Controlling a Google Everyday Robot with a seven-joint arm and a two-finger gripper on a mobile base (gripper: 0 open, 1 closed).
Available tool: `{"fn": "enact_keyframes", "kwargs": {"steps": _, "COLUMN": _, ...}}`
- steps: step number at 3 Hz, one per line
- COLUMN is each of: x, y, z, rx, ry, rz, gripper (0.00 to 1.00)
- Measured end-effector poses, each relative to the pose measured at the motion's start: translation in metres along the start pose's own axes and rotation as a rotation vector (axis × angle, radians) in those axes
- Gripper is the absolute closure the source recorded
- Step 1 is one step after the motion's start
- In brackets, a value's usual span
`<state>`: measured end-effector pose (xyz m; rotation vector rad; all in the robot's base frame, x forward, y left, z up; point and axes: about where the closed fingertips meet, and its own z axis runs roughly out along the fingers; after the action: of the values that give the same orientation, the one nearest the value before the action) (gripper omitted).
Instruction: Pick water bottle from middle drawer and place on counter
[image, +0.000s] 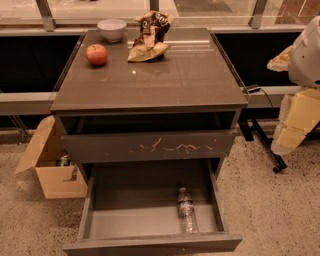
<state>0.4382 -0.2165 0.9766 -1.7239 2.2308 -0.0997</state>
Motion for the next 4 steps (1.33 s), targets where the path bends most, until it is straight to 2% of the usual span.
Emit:
{"fn": "enact_keyframes", "kwargs": {"steps": 1, "x": -0.001, "y": 0.0, "z": 0.003, "rx": -0.002, "ry": -0.003, "rz": 0.014, "gripper": 0.0}}
{"fn": "enact_keyframes", "kwargs": {"steps": 2, "x": -0.006, "y": -0.001, "z": 0.029, "rx": -0.02, "ry": -0.022, "rz": 0.12, "gripper": 0.0}}
{"fn": "enact_keyframes", "kwargs": {"steps": 4, "x": -0.055, "y": 0.023, "z": 0.14, "rx": -0.122, "ry": -0.12, "rz": 0.39, "gripper": 0.0}}
